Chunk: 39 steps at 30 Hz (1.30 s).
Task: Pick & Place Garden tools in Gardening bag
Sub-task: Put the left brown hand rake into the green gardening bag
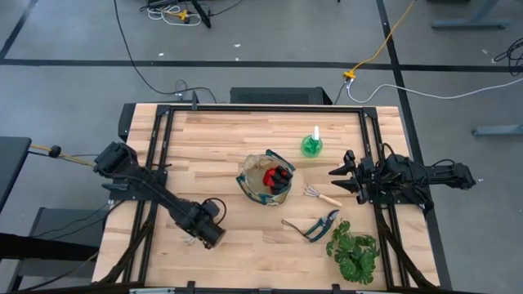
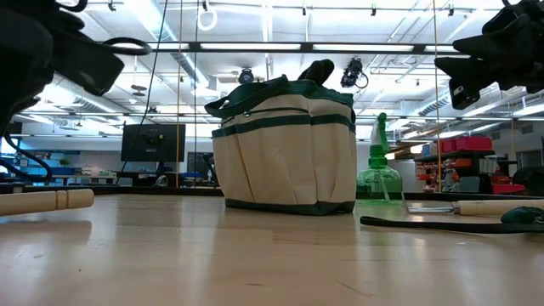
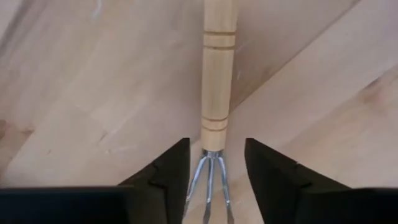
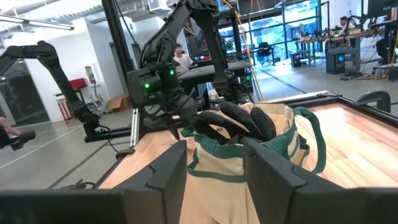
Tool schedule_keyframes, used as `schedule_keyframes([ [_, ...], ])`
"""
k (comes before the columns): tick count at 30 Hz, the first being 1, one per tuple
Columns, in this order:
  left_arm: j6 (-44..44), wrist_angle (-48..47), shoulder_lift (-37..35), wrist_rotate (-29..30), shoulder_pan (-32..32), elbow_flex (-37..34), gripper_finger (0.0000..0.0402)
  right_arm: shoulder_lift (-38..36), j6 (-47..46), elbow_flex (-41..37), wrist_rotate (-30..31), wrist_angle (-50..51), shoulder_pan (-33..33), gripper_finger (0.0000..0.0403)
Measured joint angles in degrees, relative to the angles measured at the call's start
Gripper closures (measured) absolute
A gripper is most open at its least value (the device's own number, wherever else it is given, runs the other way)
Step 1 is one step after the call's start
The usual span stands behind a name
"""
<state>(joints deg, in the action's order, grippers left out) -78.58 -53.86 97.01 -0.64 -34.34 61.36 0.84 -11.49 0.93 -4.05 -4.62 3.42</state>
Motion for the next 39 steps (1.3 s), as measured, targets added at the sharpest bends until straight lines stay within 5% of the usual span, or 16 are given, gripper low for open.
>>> schedule_keyframes([
  [25,2.2,4.2,6.0,-2.5,-0.1,-1.6,0.0216,0.0,0.0,0.0,0.0,0.1,0.0,0.0243],
  [29,2.5,4.7,6.3,-3.3,-0.1,-1.6,0.0244,0.0,0.0,0.0,0.0,0.2,0.0,0.0243],
  [34,3.8,5.1,6.3,-3.8,-0.1,-1.6,0.0326,0.0,0.0,0.0,0.0,0.4,0.0,0.0243],
  [39,4.3,4.9,6.3,-3.1,-0.1,-1.6,0.0334,0.0,0.0,0.0,0.0,0.5,0.0,0.0243],
])
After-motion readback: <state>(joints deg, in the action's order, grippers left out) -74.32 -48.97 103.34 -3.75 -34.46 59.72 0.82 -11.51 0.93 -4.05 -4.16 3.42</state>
